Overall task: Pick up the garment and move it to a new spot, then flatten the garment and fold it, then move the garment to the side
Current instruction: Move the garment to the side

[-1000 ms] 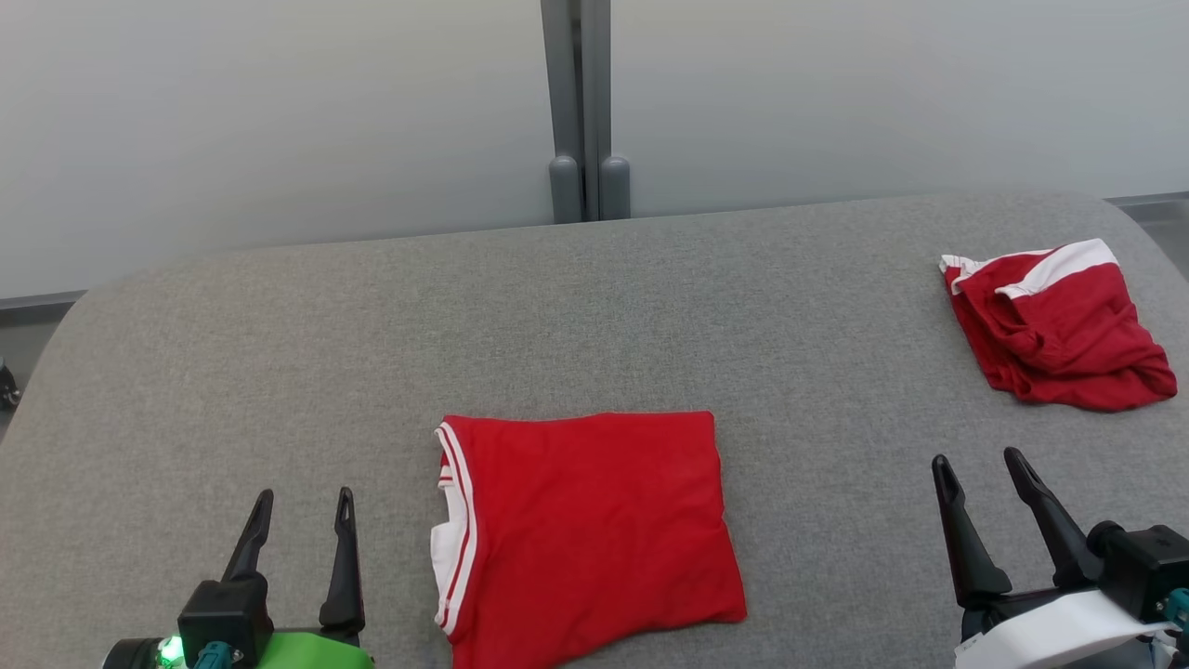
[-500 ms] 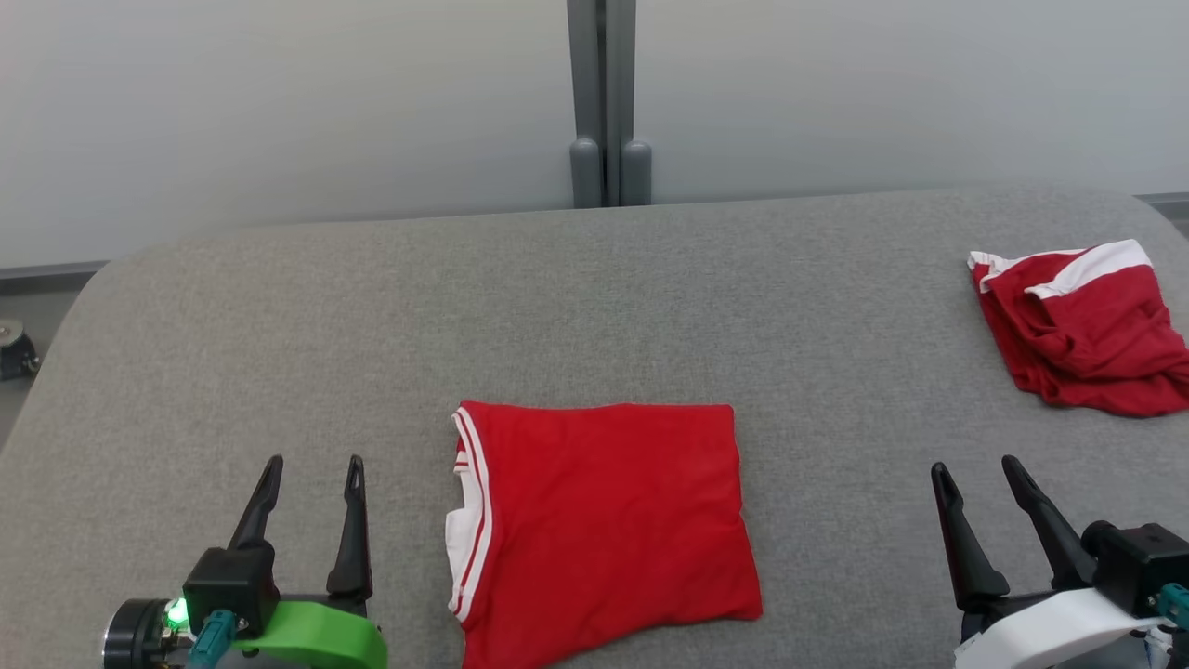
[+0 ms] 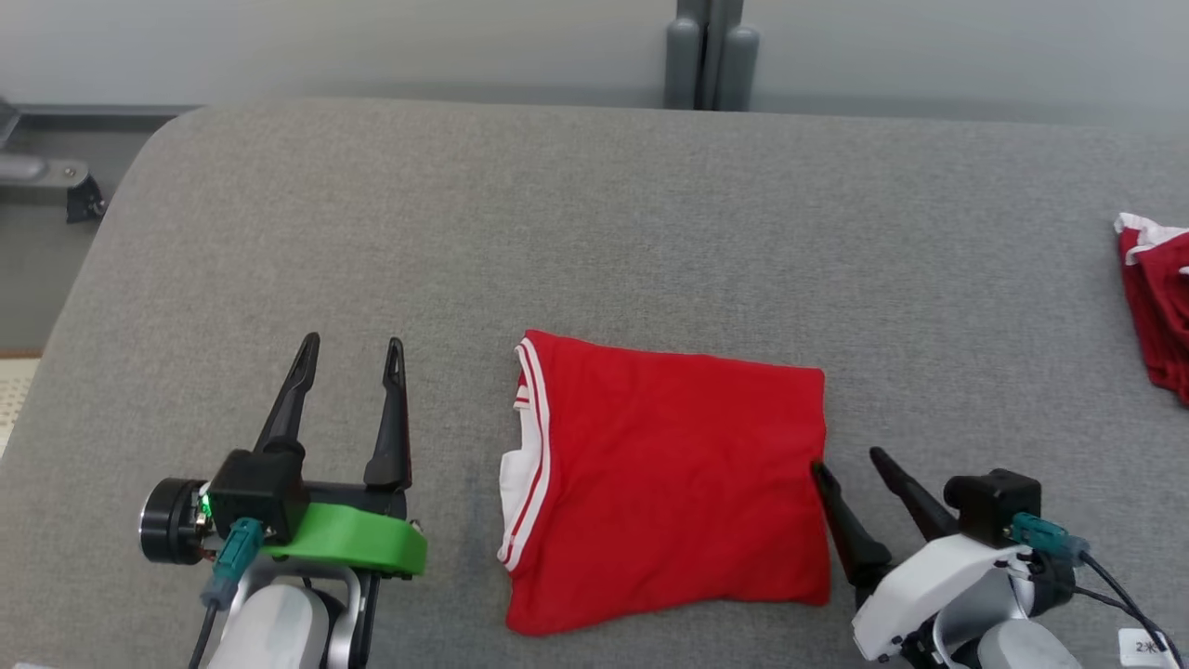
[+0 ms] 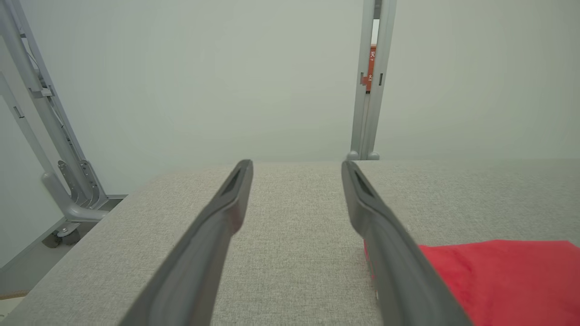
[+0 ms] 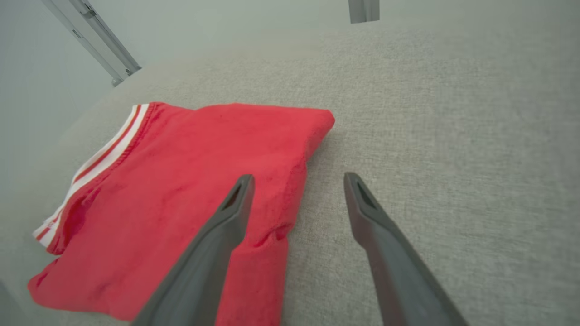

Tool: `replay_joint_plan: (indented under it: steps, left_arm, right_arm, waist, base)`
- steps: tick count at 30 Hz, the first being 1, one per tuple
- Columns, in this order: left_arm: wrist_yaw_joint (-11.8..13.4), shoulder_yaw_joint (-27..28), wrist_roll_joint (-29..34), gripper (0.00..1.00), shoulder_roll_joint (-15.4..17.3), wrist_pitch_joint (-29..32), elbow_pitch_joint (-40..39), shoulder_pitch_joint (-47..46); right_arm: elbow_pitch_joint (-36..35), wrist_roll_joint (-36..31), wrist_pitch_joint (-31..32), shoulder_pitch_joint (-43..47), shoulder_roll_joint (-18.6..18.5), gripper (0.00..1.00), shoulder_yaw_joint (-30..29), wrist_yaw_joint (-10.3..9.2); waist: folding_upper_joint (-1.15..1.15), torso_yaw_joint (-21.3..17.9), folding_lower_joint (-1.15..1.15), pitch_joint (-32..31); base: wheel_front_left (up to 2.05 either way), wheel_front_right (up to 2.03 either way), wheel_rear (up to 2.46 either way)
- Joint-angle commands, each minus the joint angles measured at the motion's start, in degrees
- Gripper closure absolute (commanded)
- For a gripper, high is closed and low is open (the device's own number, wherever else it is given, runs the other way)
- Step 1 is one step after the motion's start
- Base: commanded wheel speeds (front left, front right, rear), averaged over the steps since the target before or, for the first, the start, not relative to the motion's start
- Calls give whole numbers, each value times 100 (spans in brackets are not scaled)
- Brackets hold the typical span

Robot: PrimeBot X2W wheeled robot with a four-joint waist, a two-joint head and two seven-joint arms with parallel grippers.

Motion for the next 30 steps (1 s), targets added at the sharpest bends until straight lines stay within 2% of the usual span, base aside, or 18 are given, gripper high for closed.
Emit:
replay_joint_plan:
  steps: [1,7,8,9,10,16,20,30]
  left_arm:
    - [-34,5,21,0,-22,-23,34,-137]
    - [-138,31,99,0,-107,-61,134,-311]
    - [-140,63,128,0,-118,-51,112,-334]
    - [-150,96,151,0,-129,-53,73,-343]
    - [-150,126,171,0,-138,-54,28,-346]
    - [-203,271,300,0,-170,-50,-108,-191]
    - [-256,324,358,0,-197,-51,-205,-170]
    - [-473,243,607,0,-153,-46,-372,-584]
  right_arm:
    - [140,98,-20,-146,-15,0,74,-3]
    - [883,488,262,-512,-33,2,476,-3]
    - [977,563,294,-557,-39,60,526,-3]
    - [1014,606,238,-599,-53,92,555,-4]
    - [1035,639,223,-623,-70,100,583,-5]
    - [816,741,-122,-790,-278,100,647,-7]
    - [636,740,-198,-875,-501,100,593,-7]
    - [723,659,-156,-1774,-1415,100,280,-7]
  waist:
    - [0,343,0,343]
    - [0,423,0,459]
    - [0,412,0,470]
    - [0,396,0,479]
    - [0,374,0,483]
    - [0,31,0,430]
    - [0,-375,0,437]
    - [0,-1411,0,893]
  base:
    - [0,0,0]
    - [0,0,0]
    - [0,0,0]
    - [0,0,0]
    - [0,0,0]
    - [0,0,0]
    - [0,0,0]
    - [0,0,0]
